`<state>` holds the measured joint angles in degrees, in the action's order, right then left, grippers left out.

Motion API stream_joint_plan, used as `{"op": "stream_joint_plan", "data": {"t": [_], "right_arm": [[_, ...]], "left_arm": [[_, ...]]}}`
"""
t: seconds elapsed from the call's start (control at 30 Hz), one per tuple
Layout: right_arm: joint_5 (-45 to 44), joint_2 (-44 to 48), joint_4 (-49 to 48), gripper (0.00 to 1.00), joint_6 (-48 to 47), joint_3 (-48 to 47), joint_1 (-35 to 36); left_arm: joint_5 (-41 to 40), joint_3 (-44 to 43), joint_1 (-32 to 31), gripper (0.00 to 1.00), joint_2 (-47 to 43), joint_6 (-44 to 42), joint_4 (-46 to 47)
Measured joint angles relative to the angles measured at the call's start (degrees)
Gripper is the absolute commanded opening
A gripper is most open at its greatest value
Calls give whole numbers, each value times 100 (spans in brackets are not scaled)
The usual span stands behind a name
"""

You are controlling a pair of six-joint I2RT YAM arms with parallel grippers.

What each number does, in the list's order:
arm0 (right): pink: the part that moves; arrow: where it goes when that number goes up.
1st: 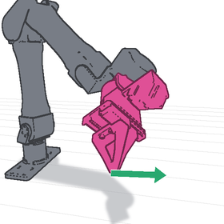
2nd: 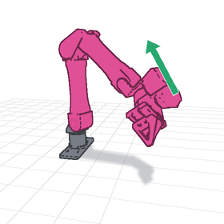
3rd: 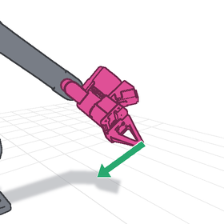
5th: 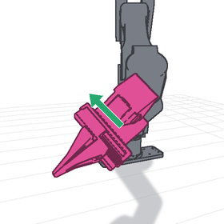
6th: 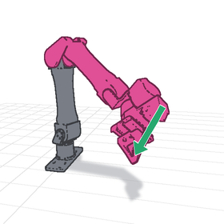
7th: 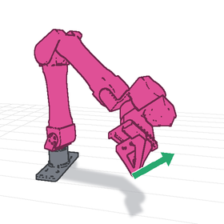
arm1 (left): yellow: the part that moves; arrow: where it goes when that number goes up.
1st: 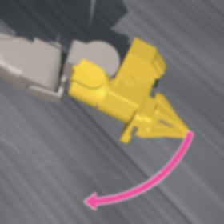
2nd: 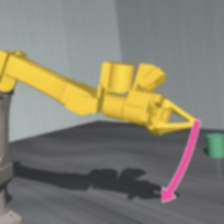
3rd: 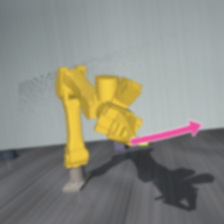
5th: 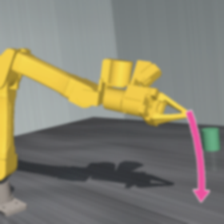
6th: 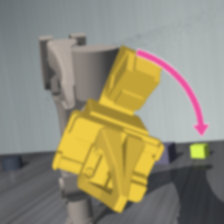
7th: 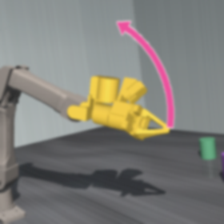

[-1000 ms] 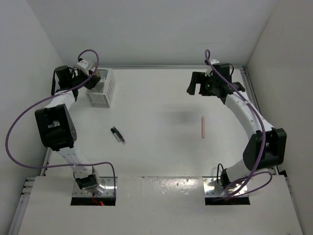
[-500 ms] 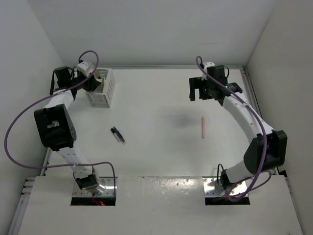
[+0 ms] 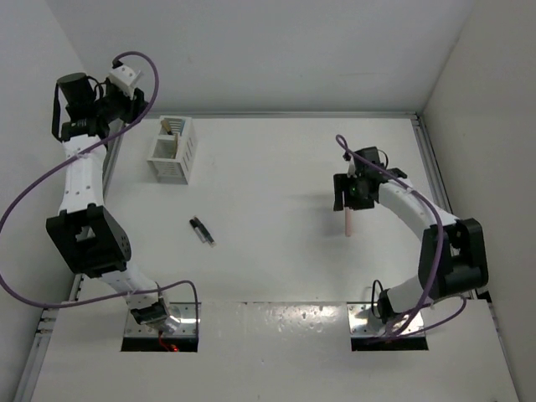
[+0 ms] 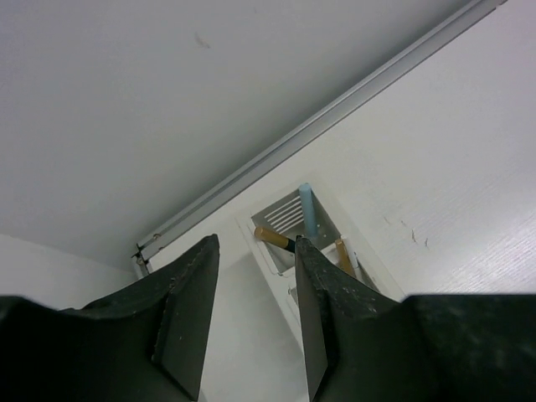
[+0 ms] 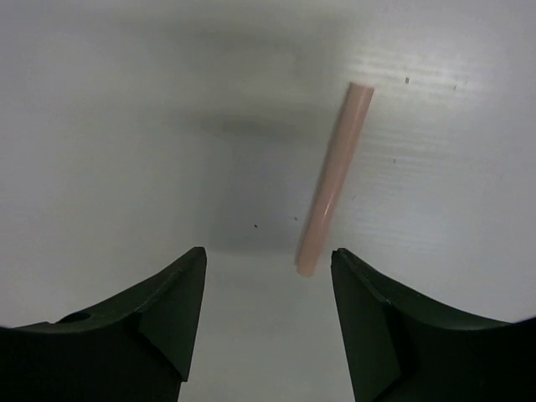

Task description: Organize the makeup

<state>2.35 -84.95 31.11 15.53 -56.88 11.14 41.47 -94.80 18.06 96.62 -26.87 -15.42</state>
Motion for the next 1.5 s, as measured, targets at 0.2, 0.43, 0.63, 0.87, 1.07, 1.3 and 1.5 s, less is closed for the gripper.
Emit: {"op": "stream_joint_plan", "data": {"t": [0.2,0.43,0.63,0.87,1.07,1.3,1.5], "right_arm": [[-262,-481,109,60,297,669,26],[-426,-1276,2,29,420,599,-15],[-251,-1322,-55,0,358,562,-140],[595,-1032,-481,0,-621,424,166],[2146,-531,-1733,0,-1318,-474,1322],[3532,-1156,-2243,0,-680,-2138,1937],[3875,-1635,-1978,0,142,-2573,2096]], "left_arm": [[-162,-28,-125,47,-466,-452,-850],[-243,133,-356,47,-560,-717,-1414],[-101,391,-525,47,-763,-752,-1718],[1228,426,-656,58,-874,-883,-2052],[1871,433,-1567,65,-885,-2420,-3005],[815,1878,-2474,72,-1950,-5191,-3158],[-101,3753,-2789,73,-3484,-6175,-1309]]}}
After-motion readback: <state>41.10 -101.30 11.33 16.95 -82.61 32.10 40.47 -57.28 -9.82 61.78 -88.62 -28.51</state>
